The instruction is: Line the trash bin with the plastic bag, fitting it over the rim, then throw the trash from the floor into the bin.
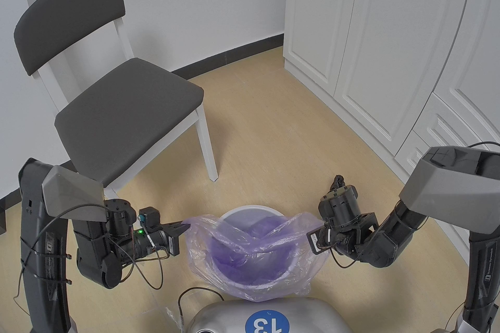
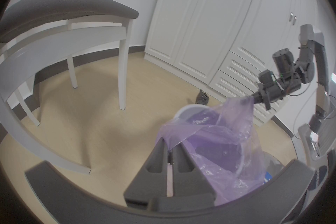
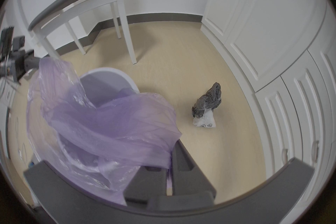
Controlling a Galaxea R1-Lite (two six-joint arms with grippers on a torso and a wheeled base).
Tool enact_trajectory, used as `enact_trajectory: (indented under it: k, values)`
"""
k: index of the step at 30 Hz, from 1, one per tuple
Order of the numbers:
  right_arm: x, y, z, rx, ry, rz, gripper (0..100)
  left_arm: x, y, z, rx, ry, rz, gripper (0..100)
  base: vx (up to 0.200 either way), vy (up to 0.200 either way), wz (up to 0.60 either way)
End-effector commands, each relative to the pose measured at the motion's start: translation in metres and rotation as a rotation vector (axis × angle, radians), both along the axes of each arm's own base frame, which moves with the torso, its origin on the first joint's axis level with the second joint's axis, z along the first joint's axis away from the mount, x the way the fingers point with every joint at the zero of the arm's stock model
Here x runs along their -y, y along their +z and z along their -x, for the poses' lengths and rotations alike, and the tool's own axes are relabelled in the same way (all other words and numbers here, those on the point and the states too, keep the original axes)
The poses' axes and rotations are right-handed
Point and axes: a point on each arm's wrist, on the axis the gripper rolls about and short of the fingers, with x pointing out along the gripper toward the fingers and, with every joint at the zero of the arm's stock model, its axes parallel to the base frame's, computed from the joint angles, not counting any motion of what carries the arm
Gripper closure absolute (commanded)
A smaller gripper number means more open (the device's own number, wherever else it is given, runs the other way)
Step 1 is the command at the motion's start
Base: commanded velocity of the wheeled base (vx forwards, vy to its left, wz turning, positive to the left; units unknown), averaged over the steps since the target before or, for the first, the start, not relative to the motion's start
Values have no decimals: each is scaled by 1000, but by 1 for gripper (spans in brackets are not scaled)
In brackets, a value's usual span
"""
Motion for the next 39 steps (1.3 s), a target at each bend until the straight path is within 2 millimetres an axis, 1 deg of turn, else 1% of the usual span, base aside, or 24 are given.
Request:
enact_trajectory:
  k: [1, 4, 10, 13, 19, 23, 27, 28, 29, 31, 32, 35, 36, 37, 38, 39]
  values:
    - [5, -22, 8, -41, 24, 47, 100, 3, -22, 6, -51, -31, -24, 100, 0, 0, 0]
    - [6, -24, 9, -48, 30, 59, 100, 5, -34, 4, -72, -35, -28, 100, 0, 0, 0]
    - [7, -20, 6, -33, 20, 46, 100, 8, -39, -4, -62, -34, -18, 100, 0, 0, 0]
    - [7, -20, 1, -16, 9, 34, 100, 9, -42, -10, -50, -20, -19, 100, 0, 0, 0]
    - [9, -19, -7, 31, -10, 11, 100, 8, -35, -17, -27, 15, -3, 100, 0, 0, 0]
    - [9, -27, -10, 20, -11, 20, 100, 5, -28, -22, -11, 60, 18, 100, 0, 0, 0]
    - [9, -33, -9, 7, -10, 31, 100, 7, -26, -24, -5, 83, 18, 100, 0, 0, 0]
    - [9, -33, -9, 7, -10, 31, 0, 7, -26, -24, -5, 83, 18, 100, 0, 0, 0]
    - [9, -32, -9, 8, -8, 30, 0, 12, -27, -24, -8, 77, 24, 100, 0, 0, 0]
    - [12, -29, -7, 5, -10, 36, 0, 16, -23, -24, -15, 88, 43, 100, 0, 0, 0]
    - [18, -24, -7, 8, -10, 42, 0, 18, -19, -25, -14, 109, 59, 100, 0, 0, 0]
    - [37, -6, 4, 6, 50, 79, 0, 27, -13, -24, -27, 139, 95, 100, 0, 0, 0]
    - [39, -3, 6, 6, 65, 79, 0, 28, -14, -24, -29, 139, 95, 100, 0, 0, 0]
    - [43, 11, 15, 24, 114, 56, 0, 31, -17, -22, -38, 138, 90, 100, 0, 0, 0]
    - [43, 12, 15, 27, 115, 53, 0, 31, -17, -22, -39, 136, 90, 100, 0, 0, 0]
    - [44, 25, 20, 71, 129, 23, 0, 33, -19, -21, -43, 130, 87, 100, 0, 0, 0]
